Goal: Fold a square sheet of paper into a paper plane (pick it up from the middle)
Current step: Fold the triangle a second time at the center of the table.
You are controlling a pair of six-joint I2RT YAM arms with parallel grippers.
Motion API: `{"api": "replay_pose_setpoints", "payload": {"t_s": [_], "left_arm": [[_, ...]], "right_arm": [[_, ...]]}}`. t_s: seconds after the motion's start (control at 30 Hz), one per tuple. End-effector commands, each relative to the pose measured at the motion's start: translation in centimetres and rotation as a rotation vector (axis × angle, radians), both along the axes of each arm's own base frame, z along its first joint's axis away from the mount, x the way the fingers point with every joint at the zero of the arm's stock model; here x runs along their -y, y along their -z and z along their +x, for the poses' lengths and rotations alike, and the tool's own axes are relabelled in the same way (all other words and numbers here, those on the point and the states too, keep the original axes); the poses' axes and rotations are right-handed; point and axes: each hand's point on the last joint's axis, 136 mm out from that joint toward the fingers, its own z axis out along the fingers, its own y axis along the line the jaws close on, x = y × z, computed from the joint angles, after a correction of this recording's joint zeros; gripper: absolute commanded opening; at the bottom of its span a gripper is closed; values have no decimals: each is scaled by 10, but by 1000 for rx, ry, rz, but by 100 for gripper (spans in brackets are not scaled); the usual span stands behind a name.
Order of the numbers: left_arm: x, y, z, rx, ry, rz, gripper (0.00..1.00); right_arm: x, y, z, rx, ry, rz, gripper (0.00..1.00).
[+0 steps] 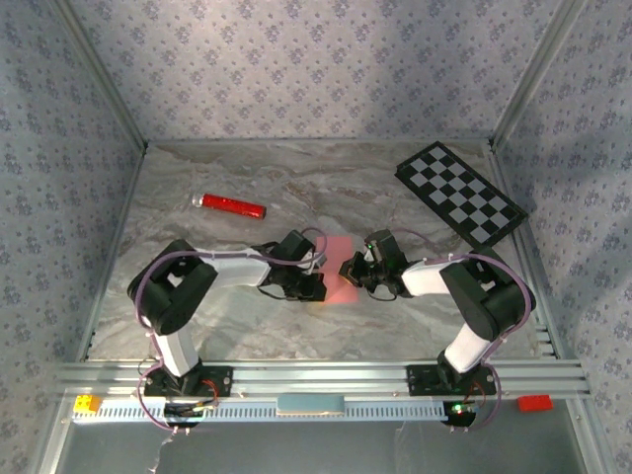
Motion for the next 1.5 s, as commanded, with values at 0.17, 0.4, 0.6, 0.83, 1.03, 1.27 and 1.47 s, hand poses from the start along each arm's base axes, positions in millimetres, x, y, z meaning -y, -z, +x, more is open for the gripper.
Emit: {"api": "replay_pose_setpoints", "payload": {"t_s": [0.17,0.4,0.6,0.83,1.03,1.27,1.47], "left_arm": [[-26,-13,-10,34,-30,87,1],[7,-55,13,112,-18,-56,1],[37,-52,27,77,9,-104,1],[30,-8,27,3,11,33,0],[1,22,5,-56,-16,119,0],[-6,29,-3,-68,-43,114,0],[-5,27,3,-51,-50,123,0]], "right_arm": [[34,39,-23,-124,52,-147,0],[34,38,-22,-120,57,-144,0],[32,38,-22,-119,58,-135,0],[28,36,-20,-115,52,-120,0],[26,24,-11,-79,41,-97,0],[0,-25,4,38,-34,-6,1],[-17,-11,-14,-7,-85,15,1]]}}
